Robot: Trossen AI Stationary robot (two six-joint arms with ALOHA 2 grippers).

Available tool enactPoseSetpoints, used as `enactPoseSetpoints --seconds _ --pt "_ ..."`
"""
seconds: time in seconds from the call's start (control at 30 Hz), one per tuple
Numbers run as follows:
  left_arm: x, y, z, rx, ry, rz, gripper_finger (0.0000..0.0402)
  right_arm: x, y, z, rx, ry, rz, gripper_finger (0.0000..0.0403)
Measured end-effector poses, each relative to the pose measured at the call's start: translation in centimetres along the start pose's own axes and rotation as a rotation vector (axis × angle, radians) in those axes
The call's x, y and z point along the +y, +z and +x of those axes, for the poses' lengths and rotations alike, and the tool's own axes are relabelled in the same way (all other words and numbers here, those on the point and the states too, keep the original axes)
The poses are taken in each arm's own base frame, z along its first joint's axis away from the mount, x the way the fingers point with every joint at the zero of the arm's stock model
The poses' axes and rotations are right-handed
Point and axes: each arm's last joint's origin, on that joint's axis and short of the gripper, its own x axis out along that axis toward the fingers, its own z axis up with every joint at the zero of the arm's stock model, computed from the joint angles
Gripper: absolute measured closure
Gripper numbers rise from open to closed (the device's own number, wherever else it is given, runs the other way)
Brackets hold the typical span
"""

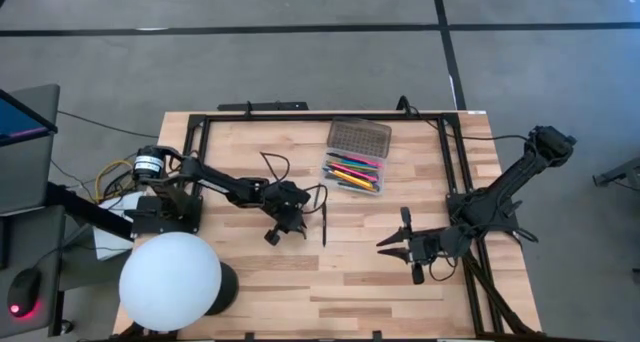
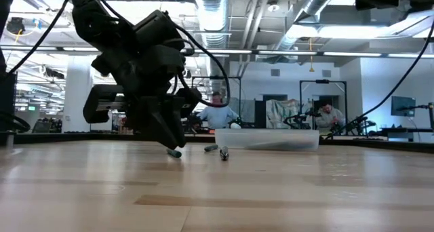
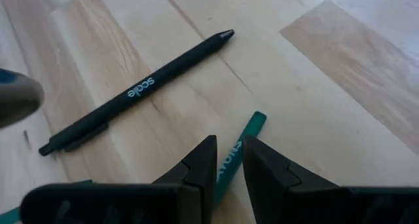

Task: Pick & place school supplies into a supply box
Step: Put the green crayon into the black supply box

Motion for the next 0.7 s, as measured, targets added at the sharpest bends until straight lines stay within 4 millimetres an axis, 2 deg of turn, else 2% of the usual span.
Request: enactPoseSetpoints --seconds 0.47,0.7 --pt "0.3 -1.3 -0.4 0.038 -0.023 -0.051 0.0334 0.0 0.0 0.0 0.0 0.001 0.0 0.0336" --pt "0.4 -1.7 -0.5 0.105 0.032 -0.171 0.0334 0.0 0.0 0.0 0.0 0.001 0.001 0.0336"
